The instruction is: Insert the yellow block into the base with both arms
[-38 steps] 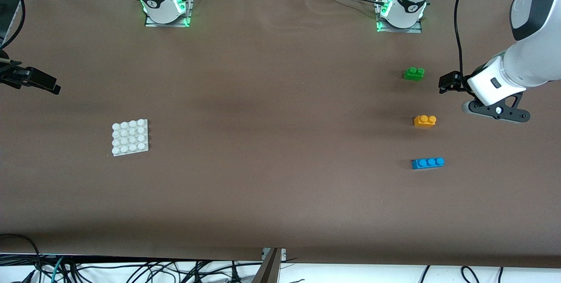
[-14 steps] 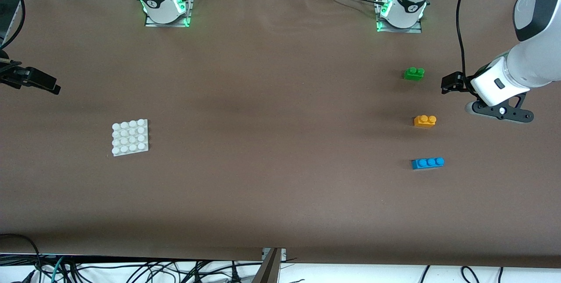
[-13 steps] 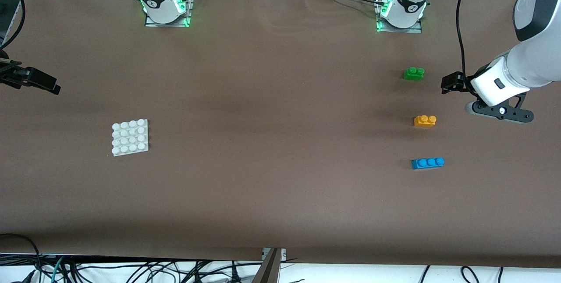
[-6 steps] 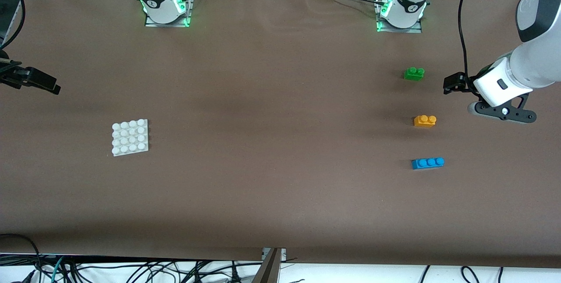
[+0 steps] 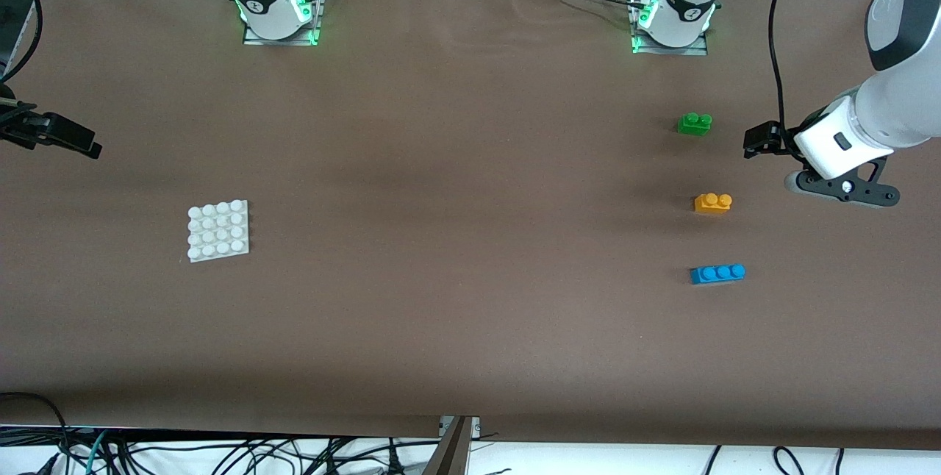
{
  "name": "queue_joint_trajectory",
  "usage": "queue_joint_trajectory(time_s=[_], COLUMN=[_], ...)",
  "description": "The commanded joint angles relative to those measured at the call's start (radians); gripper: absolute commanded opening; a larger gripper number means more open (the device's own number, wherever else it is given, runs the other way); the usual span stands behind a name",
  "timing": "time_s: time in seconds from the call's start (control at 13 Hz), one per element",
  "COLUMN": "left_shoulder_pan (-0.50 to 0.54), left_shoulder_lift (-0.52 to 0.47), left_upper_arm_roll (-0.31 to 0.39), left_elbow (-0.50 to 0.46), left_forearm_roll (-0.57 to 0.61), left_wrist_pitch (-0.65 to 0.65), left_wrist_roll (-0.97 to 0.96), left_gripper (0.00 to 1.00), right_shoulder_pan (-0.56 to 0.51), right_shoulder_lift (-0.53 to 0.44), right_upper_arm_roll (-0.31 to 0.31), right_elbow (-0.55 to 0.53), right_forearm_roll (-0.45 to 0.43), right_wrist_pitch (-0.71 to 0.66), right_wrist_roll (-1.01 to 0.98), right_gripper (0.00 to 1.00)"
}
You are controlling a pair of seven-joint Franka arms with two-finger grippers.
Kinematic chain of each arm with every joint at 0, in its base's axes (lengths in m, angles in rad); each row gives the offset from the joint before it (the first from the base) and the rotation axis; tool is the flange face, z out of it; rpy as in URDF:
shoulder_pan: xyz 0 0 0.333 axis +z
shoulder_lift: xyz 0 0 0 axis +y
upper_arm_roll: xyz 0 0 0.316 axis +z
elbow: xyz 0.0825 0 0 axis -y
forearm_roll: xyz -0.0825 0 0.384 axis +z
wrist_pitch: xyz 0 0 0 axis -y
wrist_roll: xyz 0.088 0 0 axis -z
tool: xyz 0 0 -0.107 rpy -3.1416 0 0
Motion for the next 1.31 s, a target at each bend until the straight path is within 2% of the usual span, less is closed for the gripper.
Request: queue_joint_trajectory(time_s=[0.0,0.54,1.23], left_shoulder_pan=[0.009,0.009,0.009], left_shoulder_lift=[0.002,0.002,0.000], left_upper_arm_roll=[-0.005,-0.006,-0.011], left_elbow=[0.015,0.016,0.015], left_forearm_roll=[-0.001,-0.001,0.000], left_wrist_pitch=[-0.020,-0.020,-0.020], left_wrist_roll=[0.024,0.023,0.023], left_gripper=[1.00,1.00,1.00], right_shoulder_pan=[-0.005,-0.005,-0.013], right_shoulder_lift=[-0.003,0.001,0.087], right_upper_arm_roll=[0.006,0.006,0.005], right_elbow=[0.002,0.002,-0.021], right_forearm_roll=[-0.014,-0.014,-0.024], right_wrist_pitch=[-0.003,-0.002,-0.022], right_wrist_roll=[0.000,0.003,-0.014], right_gripper=[1.00,1.00,1.00])
